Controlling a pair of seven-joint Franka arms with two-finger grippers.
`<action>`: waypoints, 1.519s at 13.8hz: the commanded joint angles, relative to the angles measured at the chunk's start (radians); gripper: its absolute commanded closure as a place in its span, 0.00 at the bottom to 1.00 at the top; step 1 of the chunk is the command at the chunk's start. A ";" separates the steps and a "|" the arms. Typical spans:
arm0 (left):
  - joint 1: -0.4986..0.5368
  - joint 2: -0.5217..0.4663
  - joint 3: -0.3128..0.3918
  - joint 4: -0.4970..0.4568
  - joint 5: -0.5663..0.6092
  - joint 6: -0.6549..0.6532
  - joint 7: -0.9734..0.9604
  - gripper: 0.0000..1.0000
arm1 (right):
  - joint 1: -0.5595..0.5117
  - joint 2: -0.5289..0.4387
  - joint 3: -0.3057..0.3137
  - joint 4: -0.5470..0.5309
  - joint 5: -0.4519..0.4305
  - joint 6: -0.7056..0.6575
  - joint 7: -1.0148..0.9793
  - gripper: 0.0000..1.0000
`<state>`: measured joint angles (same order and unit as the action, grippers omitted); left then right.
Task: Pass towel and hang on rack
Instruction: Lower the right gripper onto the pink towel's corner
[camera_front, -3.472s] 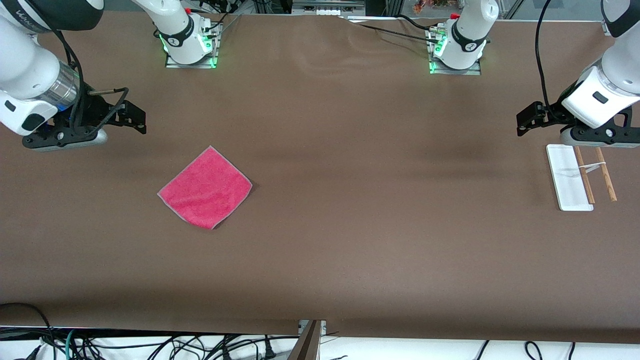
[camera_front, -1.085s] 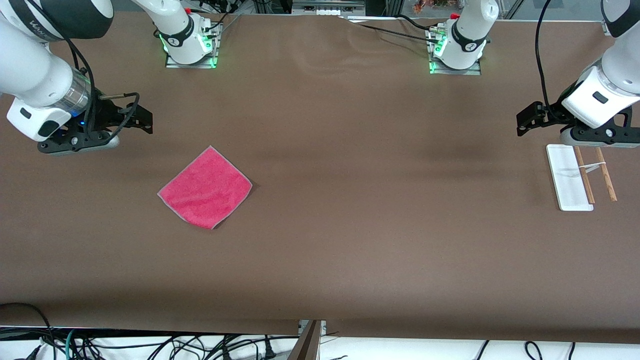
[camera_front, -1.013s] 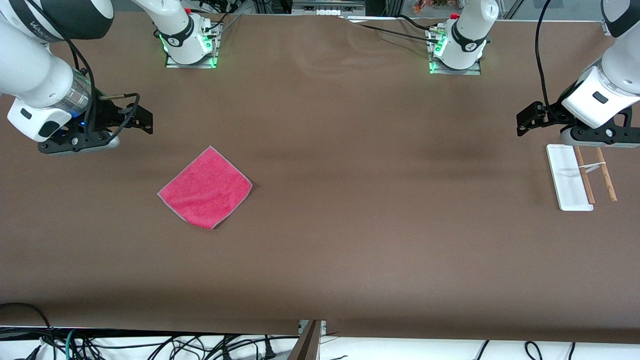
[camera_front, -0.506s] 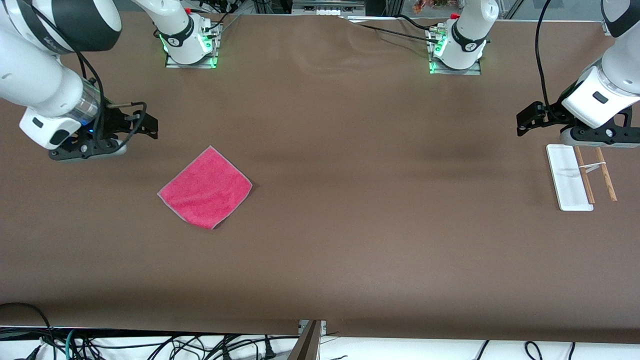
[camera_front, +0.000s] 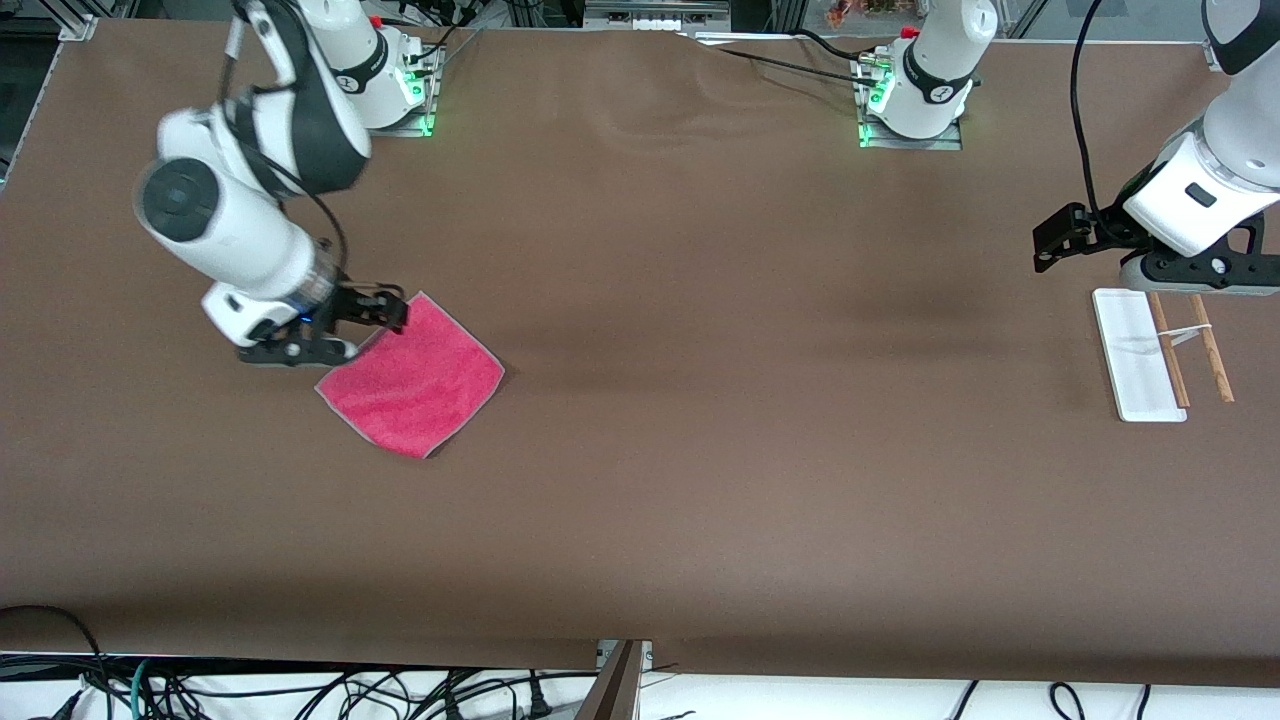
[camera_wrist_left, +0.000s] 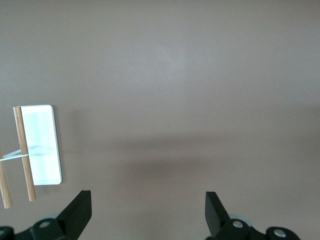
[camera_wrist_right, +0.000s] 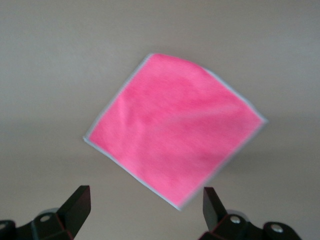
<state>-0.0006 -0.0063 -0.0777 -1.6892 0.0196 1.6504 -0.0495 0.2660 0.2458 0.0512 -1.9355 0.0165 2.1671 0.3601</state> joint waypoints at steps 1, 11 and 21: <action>0.011 0.008 -0.008 0.022 0.000 -0.011 0.027 0.00 | 0.083 0.127 -0.002 0.010 -0.007 0.144 0.159 0.01; 0.011 0.008 -0.010 0.023 0.000 -0.011 0.025 0.00 | 0.167 0.303 -0.005 0.024 -0.087 0.304 0.217 0.01; 0.011 0.008 -0.010 0.022 0.000 -0.011 0.027 0.00 | 0.159 0.345 -0.008 0.026 -0.098 0.326 0.183 0.21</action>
<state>-0.0006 -0.0063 -0.0790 -1.6891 0.0196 1.6504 -0.0495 0.4339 0.5822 0.0419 -1.9237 -0.0636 2.4846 0.5685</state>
